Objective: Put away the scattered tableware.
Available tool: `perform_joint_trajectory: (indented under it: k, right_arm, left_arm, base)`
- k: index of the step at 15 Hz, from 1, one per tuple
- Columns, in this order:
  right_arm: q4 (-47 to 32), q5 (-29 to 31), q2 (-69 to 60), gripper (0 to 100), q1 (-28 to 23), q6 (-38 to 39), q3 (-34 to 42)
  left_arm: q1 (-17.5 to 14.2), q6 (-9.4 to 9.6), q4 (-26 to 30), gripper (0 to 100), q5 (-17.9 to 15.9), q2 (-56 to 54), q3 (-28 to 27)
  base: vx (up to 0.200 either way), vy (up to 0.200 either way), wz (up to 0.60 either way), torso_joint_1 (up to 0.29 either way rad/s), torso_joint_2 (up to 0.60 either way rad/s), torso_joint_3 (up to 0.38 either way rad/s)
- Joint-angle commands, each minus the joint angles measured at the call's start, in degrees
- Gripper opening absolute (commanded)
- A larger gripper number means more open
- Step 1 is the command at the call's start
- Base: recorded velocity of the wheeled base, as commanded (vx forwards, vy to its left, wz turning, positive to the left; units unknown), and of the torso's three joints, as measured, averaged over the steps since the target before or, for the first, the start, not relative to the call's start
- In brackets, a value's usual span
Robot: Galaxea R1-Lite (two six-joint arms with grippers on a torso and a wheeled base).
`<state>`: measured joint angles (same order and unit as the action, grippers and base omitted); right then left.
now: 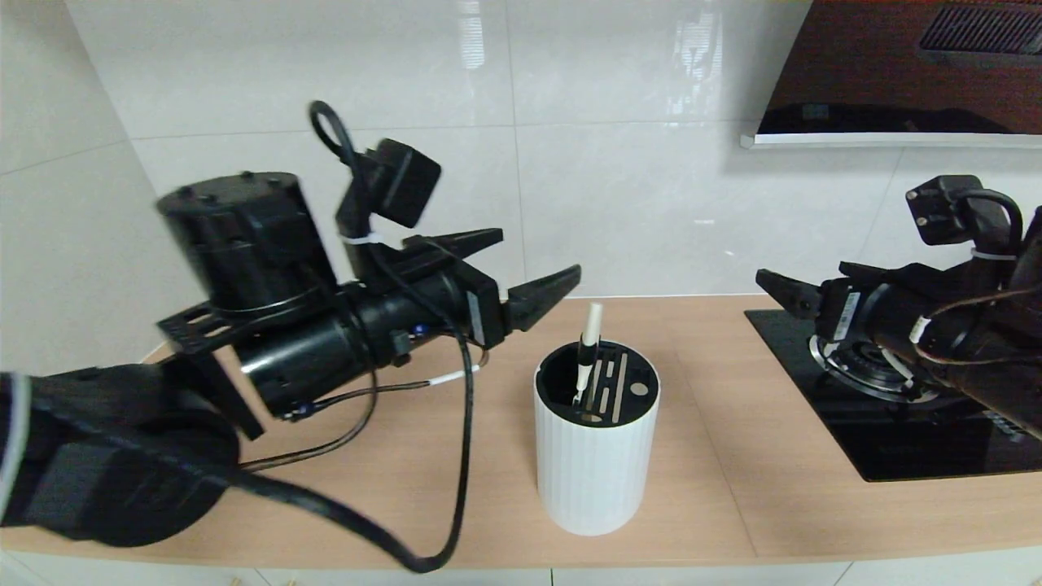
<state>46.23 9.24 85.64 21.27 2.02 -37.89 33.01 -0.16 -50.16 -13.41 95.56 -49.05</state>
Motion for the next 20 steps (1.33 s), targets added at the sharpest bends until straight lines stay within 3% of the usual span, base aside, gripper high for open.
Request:
perform_joint_trajectory:
  k: [1,2,3,4,5,7,12,13,14,18,19,20]
  right_arm:
    - [-0.1,0.2,-10.1,100,-2.7,-4.0,8.9]
    - [-0.2,0.2,-13.8,100,-4.5,-7.6,12.7]
    - [-0.3,0.2,-15.7,100,-5.8,-9.0,13.9]
    - [-0.3,0.1,-21.9,100,-12.0,-13.1,16.3]
    - [-0.9,0.2,-26.8,100,-15.6,-14.1,17.1]
    - [-6.9,0.2,-38.5,100,-18.4,-14.7,17.1]
    - [-43.2,0.2,-75.0,100,-18.5,-14.5,14.9]
    - [-43.8,0.2,-75.5,100,-18.5,-14.5,14.9]
    - [-52.0,0.0,-81.4,100,-18.5,-14.1,14.7]
    - [-51.7,1.3,-81.6,100,-18.6,-11.8,13.8]
    - [-53.0,1.4,-85.6,100,-21.4,-10.4,15.9]
    - [-52.2,2.4,-85.6,100,-21.4,-8.3,19.0]
  left_arm:
    - [-5.5,-0.02,0.8,100,2.2,-21.6,15.2]
    - [-9.4,-0.02,2.5,100,2.5,-27.1,20.8]
    - [-11.3,0.07,3.6,100,2.6,-29.6,23.7]
    - [-18.4,0.07,8.4,100,2.5,-37.9,31.5]
    - [-22.8,-0.02,11.6,100,2.4,-42.9,34.6]
    - [-28.3,-0.11,19.5,100,2.4,-51.4,37.1]
    - [-29.1,-0.19,43.6,100,2.6,-79.6,38.0]
    - [-29.1,-0.19,43.9,100,2.6,-79.8,38.0]
    - [-31.0,-0.98,48.2,100,2.6,-86.0,38.4]
    - [-32.6,-1.34,49.6,100,2.6,-90.6,39.8]
    - [-33.5,-1.16,49.5,100,3.0,-95.5,44.6]
    - [-33.5,-0.98,48.7,100,5.7,-95.5,47.2]
  base:
    - [0.000,0.000,0.00,0.000,0.00,0.000]
    - [0.000,0.000,0.00,0.000,0.00,0.000]
    - [0.000,0.000,0.00,0.000,0.00,0.000]
    - [0.000,0.000,0.00,0.000,0.00,0.000]
    - [0.000,0.000,0.00,0.000,0.00,0.000]
    - [0.000,0.000,0.00,0.000,0.00,0.000]
    - [0.000,0.000,0.00,0.000,0.00,0.000]
    - [0.000,0.000,0.00,0.000,0.00,0.000]
    - [0.000,0.000,0.00,0.000,0.00,0.000]
    - [0.000,0.000,0.00,0.000,0.00,0.000]
    - [0.000,0.000,0.00,0.000,0.00,0.000]
    - [0.000,0.000,0.00,0.000,0.00,0.000]
